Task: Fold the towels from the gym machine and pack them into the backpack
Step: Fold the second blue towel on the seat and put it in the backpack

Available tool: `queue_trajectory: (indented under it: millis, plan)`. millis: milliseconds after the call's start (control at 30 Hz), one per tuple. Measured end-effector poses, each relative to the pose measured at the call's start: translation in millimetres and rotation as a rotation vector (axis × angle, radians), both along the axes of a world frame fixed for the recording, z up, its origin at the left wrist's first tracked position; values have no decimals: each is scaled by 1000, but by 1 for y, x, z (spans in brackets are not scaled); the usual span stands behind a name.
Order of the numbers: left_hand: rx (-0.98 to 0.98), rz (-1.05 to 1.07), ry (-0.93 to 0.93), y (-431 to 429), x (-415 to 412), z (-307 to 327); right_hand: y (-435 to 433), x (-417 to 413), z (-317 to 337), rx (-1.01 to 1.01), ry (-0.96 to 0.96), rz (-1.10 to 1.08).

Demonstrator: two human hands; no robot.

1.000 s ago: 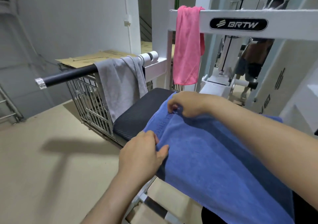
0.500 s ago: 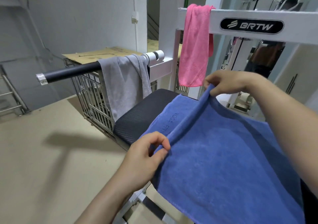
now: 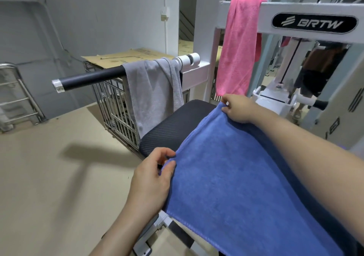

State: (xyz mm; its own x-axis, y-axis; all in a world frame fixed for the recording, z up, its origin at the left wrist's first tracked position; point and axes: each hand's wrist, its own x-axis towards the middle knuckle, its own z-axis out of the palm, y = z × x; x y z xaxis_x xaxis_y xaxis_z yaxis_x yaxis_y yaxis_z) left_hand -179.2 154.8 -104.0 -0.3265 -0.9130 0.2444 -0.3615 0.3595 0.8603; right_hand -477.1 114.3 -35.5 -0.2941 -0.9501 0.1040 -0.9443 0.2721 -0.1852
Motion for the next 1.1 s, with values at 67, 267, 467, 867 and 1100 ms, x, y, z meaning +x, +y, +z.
queue_trajectory:
  millis: [67, 267, 467, 867, 1100]
  plan:
    - [-4, 53, -31, 0, -1, 1, 1, 2, -3, 11, 70, 9]
    - [-140, 174, -284, 3, 7, 7, 6, 21, -15, -38, 300, -27]
    - [-120, 138, -327, 6, 19, -11, 9, 32, -2, 10, 384, 334]
    - [645, -382, 185, -25, 44, 12, -8, 25, 57, 532, 89, 245]
    - [-7, -10, -175, -129, 19, 82, -19, -15, 94, 44, -309, -31]
